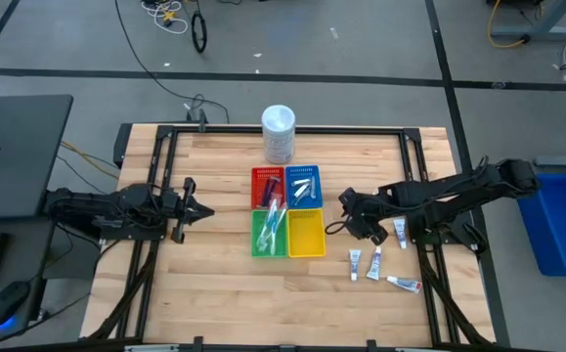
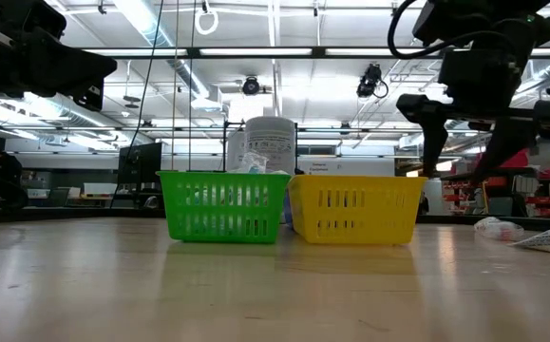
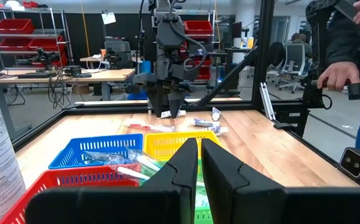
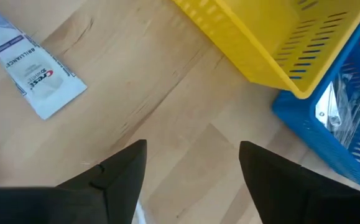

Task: Pick & Place Travel size toiletries
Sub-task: Put the orange toothbrush into the green bin

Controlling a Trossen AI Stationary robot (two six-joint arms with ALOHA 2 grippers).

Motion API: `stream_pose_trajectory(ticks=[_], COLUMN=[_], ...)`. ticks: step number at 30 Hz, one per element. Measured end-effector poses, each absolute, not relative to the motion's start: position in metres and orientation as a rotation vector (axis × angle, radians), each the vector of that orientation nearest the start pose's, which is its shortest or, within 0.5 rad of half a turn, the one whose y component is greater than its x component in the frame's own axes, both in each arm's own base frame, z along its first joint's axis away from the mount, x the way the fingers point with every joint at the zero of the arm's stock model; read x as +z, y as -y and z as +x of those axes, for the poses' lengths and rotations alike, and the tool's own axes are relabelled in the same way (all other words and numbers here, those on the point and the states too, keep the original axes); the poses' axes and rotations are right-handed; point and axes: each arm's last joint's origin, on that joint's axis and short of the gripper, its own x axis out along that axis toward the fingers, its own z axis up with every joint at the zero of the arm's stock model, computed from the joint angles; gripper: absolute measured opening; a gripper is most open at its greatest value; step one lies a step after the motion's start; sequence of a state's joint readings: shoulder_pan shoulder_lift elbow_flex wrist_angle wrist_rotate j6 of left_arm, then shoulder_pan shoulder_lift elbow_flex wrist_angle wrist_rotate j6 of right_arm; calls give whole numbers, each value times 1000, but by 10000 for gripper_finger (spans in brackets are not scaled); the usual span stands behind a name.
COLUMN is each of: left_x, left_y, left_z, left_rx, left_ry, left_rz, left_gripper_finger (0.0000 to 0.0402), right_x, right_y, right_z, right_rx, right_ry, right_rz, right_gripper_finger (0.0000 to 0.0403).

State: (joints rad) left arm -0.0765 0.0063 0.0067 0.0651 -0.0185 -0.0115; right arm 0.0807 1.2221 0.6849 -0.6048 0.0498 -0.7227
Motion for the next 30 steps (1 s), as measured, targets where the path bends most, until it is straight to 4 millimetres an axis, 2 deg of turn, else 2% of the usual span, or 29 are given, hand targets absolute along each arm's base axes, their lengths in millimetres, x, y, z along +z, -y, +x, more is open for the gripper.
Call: stream_pose_trajectory(ticks=[12,23,30], left_x=[172,172,172], left_y=[7,7,7], left_z=[97,97,97], left_rx=[-58,-58,-58], left_ry=[65,65,65], left_rz=[-15,-15,-14], left_gripper_finger=[27,27,27], right_x=[182,159,137], right_y=[-15,-10,-8], right_z=[205,205,189], right_rx=[502,665,745], right_ry=[-1180,-1302,-1360], right_rz=[-738,-845,-877], right_gripper_finger=[251,261,264])
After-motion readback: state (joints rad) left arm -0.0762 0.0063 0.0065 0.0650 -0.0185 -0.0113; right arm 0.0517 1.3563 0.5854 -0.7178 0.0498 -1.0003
